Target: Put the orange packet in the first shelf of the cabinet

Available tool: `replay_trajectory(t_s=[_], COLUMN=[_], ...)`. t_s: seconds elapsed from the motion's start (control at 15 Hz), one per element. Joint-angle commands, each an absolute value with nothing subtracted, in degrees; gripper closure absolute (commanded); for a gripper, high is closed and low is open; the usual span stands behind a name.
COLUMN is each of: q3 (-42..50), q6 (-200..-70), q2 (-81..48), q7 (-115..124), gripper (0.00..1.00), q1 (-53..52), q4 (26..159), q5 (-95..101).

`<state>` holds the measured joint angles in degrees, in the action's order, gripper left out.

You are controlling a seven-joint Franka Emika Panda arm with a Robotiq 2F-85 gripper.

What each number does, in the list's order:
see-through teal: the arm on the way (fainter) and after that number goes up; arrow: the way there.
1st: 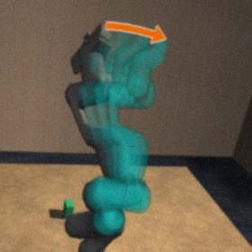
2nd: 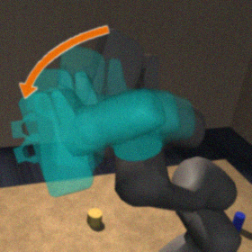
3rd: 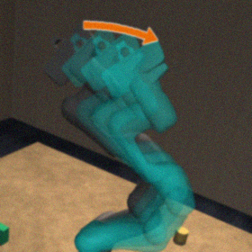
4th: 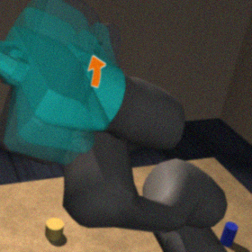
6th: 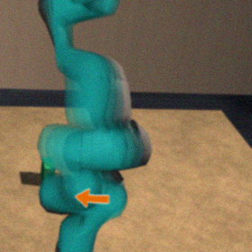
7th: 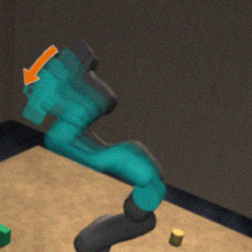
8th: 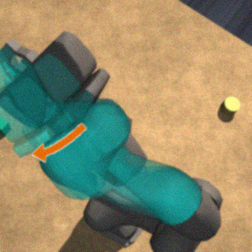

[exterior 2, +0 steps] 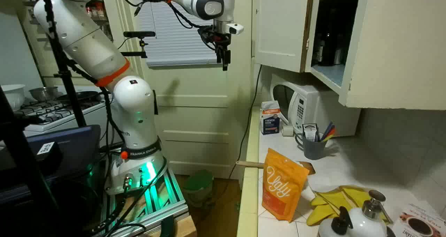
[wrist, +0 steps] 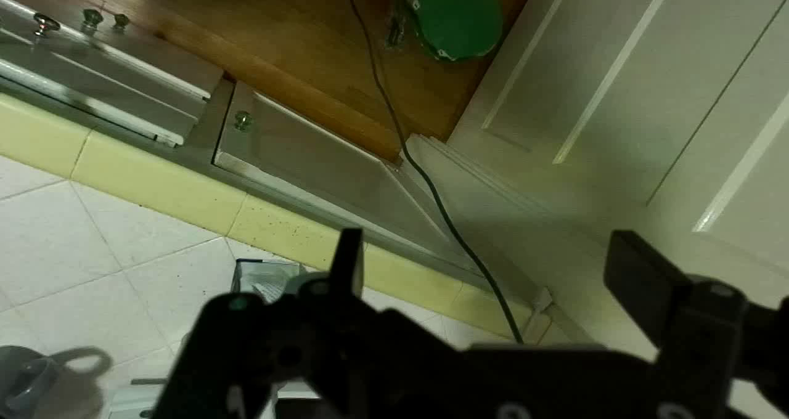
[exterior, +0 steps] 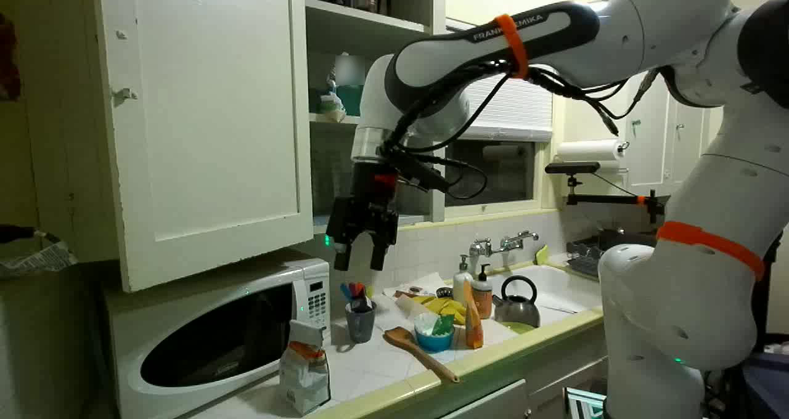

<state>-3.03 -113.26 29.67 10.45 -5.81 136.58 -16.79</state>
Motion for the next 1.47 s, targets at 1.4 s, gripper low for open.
replay_trajectory(t_s=[1.4], q3=[-0.51], q6=[-125.67], q2=[31.16], q7=[17.23], gripper=[0.0], q1=[3.03], q4=[140.46], q5=[-15.63])
